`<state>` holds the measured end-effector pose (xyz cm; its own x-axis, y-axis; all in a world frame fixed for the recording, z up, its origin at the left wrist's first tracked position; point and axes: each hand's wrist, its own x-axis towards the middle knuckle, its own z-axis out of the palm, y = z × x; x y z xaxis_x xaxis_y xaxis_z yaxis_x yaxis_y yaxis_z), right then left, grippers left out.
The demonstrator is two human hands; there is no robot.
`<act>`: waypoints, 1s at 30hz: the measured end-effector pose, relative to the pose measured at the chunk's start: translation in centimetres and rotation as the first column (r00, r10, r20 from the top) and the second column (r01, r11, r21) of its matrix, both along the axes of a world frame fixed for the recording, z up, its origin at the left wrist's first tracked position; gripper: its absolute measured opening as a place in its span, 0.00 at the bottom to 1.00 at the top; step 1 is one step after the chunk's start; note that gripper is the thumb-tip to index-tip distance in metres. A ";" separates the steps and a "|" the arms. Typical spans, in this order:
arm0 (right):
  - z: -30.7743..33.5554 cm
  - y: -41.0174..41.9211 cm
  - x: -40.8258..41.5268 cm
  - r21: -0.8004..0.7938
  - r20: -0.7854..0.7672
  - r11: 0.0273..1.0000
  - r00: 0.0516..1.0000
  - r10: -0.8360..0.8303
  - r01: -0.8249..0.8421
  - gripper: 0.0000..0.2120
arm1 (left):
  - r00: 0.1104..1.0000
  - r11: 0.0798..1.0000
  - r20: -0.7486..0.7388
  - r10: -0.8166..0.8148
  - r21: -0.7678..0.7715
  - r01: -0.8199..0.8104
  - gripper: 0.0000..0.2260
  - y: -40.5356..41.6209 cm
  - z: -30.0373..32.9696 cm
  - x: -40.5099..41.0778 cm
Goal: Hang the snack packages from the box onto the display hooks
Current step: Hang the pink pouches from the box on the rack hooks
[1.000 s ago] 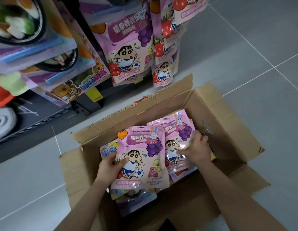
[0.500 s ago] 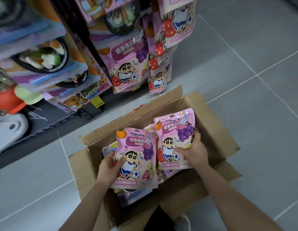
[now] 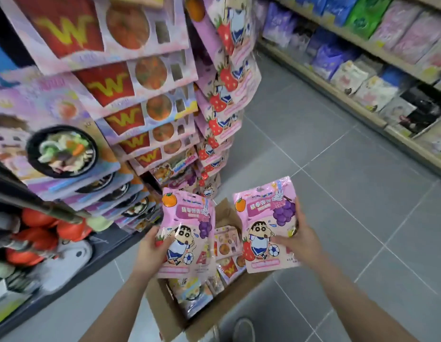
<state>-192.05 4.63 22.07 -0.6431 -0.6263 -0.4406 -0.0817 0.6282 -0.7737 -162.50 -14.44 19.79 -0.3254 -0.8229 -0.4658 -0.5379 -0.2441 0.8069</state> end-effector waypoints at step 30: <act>33.8 -3.2 -24.5 -0.551 -0.137 0.777 0.952 0.275 -0.304 0.49 | 0.855 0.767 -0.397 0.333 -0.413 -0.490 0.21 4.7 36.2 -17.5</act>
